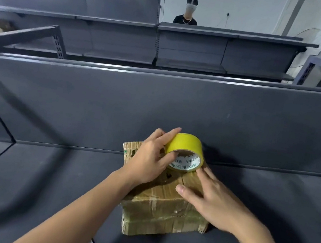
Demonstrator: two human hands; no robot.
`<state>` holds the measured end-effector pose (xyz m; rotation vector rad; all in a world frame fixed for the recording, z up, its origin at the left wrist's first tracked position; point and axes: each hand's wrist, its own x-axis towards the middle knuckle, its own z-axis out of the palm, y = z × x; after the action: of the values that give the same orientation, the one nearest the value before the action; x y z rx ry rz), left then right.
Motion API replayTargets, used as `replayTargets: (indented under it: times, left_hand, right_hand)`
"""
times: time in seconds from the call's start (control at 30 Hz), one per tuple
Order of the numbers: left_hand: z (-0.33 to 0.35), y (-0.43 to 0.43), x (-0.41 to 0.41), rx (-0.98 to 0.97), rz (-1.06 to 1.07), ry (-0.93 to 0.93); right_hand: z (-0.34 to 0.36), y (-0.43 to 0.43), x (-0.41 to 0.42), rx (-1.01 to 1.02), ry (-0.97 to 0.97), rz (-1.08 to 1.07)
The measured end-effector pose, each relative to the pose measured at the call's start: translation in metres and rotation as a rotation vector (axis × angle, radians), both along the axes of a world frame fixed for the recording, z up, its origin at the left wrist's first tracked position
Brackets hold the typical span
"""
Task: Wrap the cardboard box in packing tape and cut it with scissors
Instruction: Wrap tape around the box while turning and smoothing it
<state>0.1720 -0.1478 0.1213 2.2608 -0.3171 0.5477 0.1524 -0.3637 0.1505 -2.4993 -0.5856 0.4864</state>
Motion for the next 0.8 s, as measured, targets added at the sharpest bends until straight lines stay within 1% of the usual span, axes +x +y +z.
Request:
replayTargets:
  times: [0.1, 0.17, 0.23, 0.33, 0.4, 0.47, 0.53, 0.7, 0.8]
  left_hand:
    - [0.005, -0.002, 0.004, 0.083, -0.016, 0.004]
    - [0.009, -0.002, 0.005, 0.102, -0.05, 0.011]
    - [0.014, -0.001, 0.005, 0.113, -0.104, 0.02]
    - [0.022, -0.001, 0.005, 0.137, -0.181, 0.005]
    - [0.029, 0.004, 0.003, 0.144, -0.192, -0.042]
    - [0.038, 0.018, 0.0, 0.194, -0.199, -0.105]
    - [0.048, 0.035, -0.005, 0.265, -0.216, -0.126]
    - [0.066, 0.062, -0.017, 0.478, -0.222, 0.032]
    - [0.075, 0.072, -0.02, 0.621, -0.181, 0.128]
  right_hand:
    - [-0.005, 0.003, -0.002, -0.116, -0.019, -0.015]
    - [-0.005, 0.006, -0.003, -0.217, -0.039, -0.029]
    - [-0.002, 0.008, -0.005, -0.275, -0.043, -0.027]
    - [-0.003, 0.007, -0.004, -0.33, -0.031, -0.003]
    - [-0.005, 0.007, 0.0, -0.349, -0.017, -0.004]
    - [-0.007, 0.006, 0.002, -0.34, -0.019, 0.0]
    - [-0.007, 0.006, 0.003, -0.348, -0.018, 0.012]
    - [-0.005, 0.008, 0.001, -0.37, -0.015, 0.019]
    - [-0.006, 0.009, 0.0, -0.362, -0.007, 0.025]
